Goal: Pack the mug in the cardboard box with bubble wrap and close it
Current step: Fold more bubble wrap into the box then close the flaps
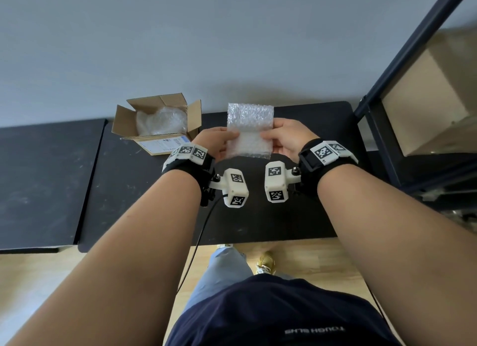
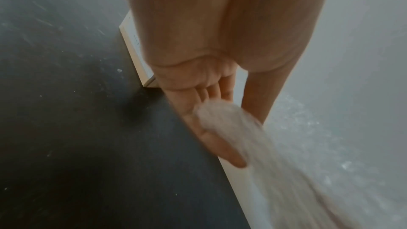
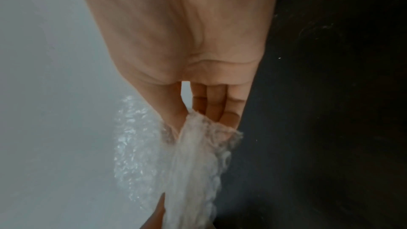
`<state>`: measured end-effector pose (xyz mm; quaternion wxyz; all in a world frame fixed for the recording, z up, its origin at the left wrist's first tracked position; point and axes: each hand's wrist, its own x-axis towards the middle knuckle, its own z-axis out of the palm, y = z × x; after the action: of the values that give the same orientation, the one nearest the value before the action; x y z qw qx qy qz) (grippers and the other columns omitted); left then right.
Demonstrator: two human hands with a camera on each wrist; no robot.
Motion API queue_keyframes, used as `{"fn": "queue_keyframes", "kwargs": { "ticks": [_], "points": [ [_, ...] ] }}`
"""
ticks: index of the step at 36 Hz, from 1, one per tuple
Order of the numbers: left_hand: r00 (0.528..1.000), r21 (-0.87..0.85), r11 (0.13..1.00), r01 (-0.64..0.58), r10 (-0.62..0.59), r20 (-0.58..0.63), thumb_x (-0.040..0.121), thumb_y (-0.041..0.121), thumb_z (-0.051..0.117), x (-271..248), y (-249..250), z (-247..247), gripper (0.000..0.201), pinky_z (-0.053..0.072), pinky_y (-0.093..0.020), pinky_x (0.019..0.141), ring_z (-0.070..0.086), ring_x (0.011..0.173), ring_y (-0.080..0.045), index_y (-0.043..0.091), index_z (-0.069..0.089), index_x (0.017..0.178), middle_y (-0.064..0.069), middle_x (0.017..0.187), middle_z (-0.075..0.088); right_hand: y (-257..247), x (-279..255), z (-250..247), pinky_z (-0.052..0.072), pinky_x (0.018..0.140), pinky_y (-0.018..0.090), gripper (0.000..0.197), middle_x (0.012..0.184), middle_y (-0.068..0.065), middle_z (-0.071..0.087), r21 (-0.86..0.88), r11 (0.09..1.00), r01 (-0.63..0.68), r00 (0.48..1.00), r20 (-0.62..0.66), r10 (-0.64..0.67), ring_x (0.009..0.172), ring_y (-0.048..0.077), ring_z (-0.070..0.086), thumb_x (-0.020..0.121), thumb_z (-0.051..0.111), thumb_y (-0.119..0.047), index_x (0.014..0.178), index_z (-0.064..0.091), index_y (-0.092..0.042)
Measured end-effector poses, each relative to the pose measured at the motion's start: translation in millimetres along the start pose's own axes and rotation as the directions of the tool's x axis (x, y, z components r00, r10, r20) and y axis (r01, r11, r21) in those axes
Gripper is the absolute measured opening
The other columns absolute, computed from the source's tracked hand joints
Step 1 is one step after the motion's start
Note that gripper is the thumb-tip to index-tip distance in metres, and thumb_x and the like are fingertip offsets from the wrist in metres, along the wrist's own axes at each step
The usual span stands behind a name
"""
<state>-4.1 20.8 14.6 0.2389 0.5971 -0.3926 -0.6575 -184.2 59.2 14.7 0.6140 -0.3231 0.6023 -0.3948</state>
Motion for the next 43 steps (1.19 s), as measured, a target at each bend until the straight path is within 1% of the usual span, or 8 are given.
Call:
{"fn": "queue_keyframes", "kwargs": {
  "ticks": [12, 17, 21, 27, 31, 35, 40, 43],
  "points": [
    [0.992, -0.116, 0.985, 0.128, -0.126, 0.021, 0.098, 0.007, 0.042, -14.1, 9.3, -7.0, 0.033, 0.059, -0.031, 0.054, 0.071, 0.066, -0.027, -0.008, 0.050, 0.127, -0.021, 0.094, 0.067, -6.8, -6.0, 10.0, 0.054, 0.087, 0.049, 0.027, 0.088, 0.011, 0.072, -0.170, 0.981, 0.091, 0.993, -0.054, -0.101, 0.084, 0.028, 0.065, 0.085, 0.062, 0.001, 0.070, 0.075, -0.017],
    [0.985, -0.155, 0.973, 0.168, -0.162, 0.052, 0.095, 0.047, 0.051, -16.5, 16.3, -13.8, 0.050, 0.061, -0.036, 0.064, 0.068, 0.072, -0.032, 0.000, 0.050, 0.110, -0.022, 0.101, 0.065, -14.4, -11.8, 18.9, 0.043, 0.052, 0.011, 0.043, 0.085, -0.003, 0.065, -0.448, 0.879, 0.165, 0.972, -0.079, -0.222, 0.064, 0.009, 0.052, 0.087, 0.039, 0.007, 0.086, 0.077, -0.013],
    [0.994, -0.128, 0.986, 0.106, -0.107, 0.001, 0.090, 0.013, 0.062, -19.3, 21.2, -19.7, 0.023, 0.061, -0.029, 0.059, 0.067, 0.064, -0.024, 0.002, 0.053, 0.107, -0.017, 0.099, 0.061, -20.9, -12.9, 30.4, 0.031, 0.040, 0.006, 0.046, 0.081, 0.000, 0.064, -0.465, 0.865, 0.190, 0.963, -0.082, -0.256, 0.045, 0.000, 0.049, 0.086, 0.035, 0.007, 0.092, 0.077, -0.011],
    [0.995, -0.010, 1.000, -0.002, 0.001, -0.097, 0.091, 0.000, 0.060, -12.2, 29.5, -33.8, 0.013, 0.056, -0.024, 0.055, 0.064, 0.068, -0.018, 0.012, 0.056, 0.094, -0.007, 0.089, 0.064, -40.5, -3.2, 46.6, 0.052, 0.088, 0.036, 0.037, 0.106, 0.014, 0.063, -0.307, 0.942, 0.137, 0.984, -0.063, -0.164, 0.088, 0.023, 0.055, 0.085, 0.040, 0.003, 0.098, 0.072, -0.008],
    [0.998, 0.112, 0.993, -0.048, 0.053, -0.043, 0.089, 0.001, 0.062, -7.2, 36.0, -49.1, 0.035, 0.052, -0.020, 0.048, 0.062, 0.069, -0.015, 0.007, 0.057, 0.123, -0.005, 0.089, 0.065, -45.8, 5.2, 55.3, 0.046, 0.102, 0.039, 0.030, 0.112, 0.010, 0.067, -0.350, 0.919, 0.180, 0.973, -0.076, -0.220, 0.106, 0.025, 0.062, 0.090, 0.061, -0.021, 0.112, 0.067, -0.003],
    [0.992, 0.165, 0.979, -0.116, 0.121, -0.021, 0.088, 0.003, 0.065, -8.5, 45.3, -61.0, 0.035, 0.051, -0.023, 0.060, 0.063, 0.077, -0.014, 0.010, 0.058, 0.122, -0.002, 0.090, 0.065, -47.3, 12.5, 66.2, 0.044, 0.105, 0.036, 0.053, 0.129, 0.004, 0.061, -0.507, 0.846, 0.165, 0.984, 0.022, -0.179, 0.117, 0.018, 0.058, 0.084, 0.073, -0.021, 0.133, 0.057, -0.009],
    [0.985, 0.215, 0.966, -0.144, 0.161, -0.066, 0.082, 0.010, 0.074, -0.7, 54.1, -82.9, 0.031, 0.056, -0.037, 0.084, 0.068, 0.089, -0.023, 0.014, 0.061, 0.110, -0.008, 0.101, 0.069, -49.7, 19.7, 89.1, 0.051, 0.087, 0.036, 0.035, 0.101, 0.008, 0.069, -0.567, 0.810, 0.150, 0.984, 0.005, -0.179, 0.086, 0.020, 0.063, 0.079, 0.077, -0.019, 0.111, 0.068, -0.007],
    [0.976, 0.239, 0.958, -0.159, 0.190, -0.111, 0.078, 0.019, 0.078, 5.2, 55.0, -99.7, 0.030, 0.058, -0.035, 0.080, 0.070, 0.081, -0.021, 0.015, 0.064, 0.105, -0.008, 0.102, 0.071, -52.6, 23.5, 105.6, 0.050, 0.077, 0.034, 0.028, 0.093, 0.010, 0.067, -0.522, 0.840, 0.150, 0.973, -0.071, -0.218, 0.081, 0.024, 0.062, 0.078, 0.076, -0.015, 0.102, 0.069, -0.002]
  ]
}}
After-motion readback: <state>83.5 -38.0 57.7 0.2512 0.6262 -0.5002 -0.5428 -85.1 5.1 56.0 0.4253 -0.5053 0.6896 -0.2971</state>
